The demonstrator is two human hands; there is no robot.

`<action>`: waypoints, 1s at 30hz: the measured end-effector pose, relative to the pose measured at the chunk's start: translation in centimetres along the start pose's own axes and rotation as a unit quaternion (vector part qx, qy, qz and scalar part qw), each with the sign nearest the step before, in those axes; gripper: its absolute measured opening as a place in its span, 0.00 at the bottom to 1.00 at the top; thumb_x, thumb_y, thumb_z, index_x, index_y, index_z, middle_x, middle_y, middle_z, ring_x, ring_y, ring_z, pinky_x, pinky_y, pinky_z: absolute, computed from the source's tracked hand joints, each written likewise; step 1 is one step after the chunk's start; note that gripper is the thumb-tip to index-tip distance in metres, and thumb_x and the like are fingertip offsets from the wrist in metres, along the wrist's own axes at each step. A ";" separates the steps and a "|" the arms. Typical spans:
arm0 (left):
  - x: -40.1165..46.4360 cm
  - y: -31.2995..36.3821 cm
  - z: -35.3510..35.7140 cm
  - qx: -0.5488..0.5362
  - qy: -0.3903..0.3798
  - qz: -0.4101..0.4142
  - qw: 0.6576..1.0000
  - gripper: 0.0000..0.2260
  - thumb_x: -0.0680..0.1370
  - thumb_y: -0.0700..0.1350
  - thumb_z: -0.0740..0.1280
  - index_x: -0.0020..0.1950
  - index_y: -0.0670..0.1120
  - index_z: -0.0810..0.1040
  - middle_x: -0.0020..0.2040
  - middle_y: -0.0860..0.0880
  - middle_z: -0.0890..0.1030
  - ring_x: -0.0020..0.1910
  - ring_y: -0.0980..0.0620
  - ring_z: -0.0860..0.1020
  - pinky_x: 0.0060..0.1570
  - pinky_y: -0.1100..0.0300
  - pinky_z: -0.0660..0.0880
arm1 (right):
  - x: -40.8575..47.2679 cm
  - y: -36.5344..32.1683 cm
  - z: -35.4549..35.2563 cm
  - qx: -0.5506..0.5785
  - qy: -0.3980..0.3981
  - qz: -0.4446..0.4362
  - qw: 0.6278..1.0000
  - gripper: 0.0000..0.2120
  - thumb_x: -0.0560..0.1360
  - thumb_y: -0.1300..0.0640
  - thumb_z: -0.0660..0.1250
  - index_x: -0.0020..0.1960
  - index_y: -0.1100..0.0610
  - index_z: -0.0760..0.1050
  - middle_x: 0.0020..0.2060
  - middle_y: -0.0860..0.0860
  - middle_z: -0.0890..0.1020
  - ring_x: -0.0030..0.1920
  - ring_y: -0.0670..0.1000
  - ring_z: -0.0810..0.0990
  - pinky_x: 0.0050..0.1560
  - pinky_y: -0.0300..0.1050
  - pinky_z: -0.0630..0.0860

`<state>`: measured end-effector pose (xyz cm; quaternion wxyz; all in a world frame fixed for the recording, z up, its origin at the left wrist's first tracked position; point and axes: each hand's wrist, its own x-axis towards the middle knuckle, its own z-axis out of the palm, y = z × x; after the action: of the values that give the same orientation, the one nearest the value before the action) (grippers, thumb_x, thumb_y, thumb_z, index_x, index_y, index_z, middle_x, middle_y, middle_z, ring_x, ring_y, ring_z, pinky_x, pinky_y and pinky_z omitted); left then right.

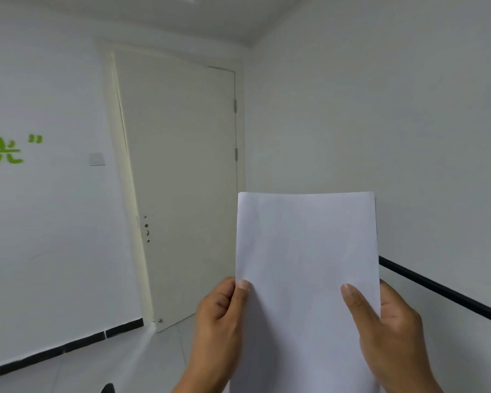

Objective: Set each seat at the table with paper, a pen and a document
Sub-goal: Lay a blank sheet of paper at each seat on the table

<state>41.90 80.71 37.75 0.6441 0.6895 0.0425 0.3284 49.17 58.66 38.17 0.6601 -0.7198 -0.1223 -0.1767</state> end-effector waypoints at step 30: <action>37.8 -17.6 -19.5 0.080 0.270 -0.024 0.959 0.21 0.87 0.49 0.67 0.39 0.39 0.70 0.34 0.47 0.67 0.35 0.49 0.64 0.36 0.53 0.60 | 31.3 10.9 49.1 0.091 -0.298 -0.043 0.949 0.03 0.81 0.52 0.71 0.53 0.48 0.84 0.49 0.35 0.88 0.51 0.36 0.85 0.54 0.40 0.77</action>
<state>67.98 118.61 35.81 0.5593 0.6229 0.2571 0.4827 86.58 104.55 38.06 0.6480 -0.6705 -0.3600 0.0295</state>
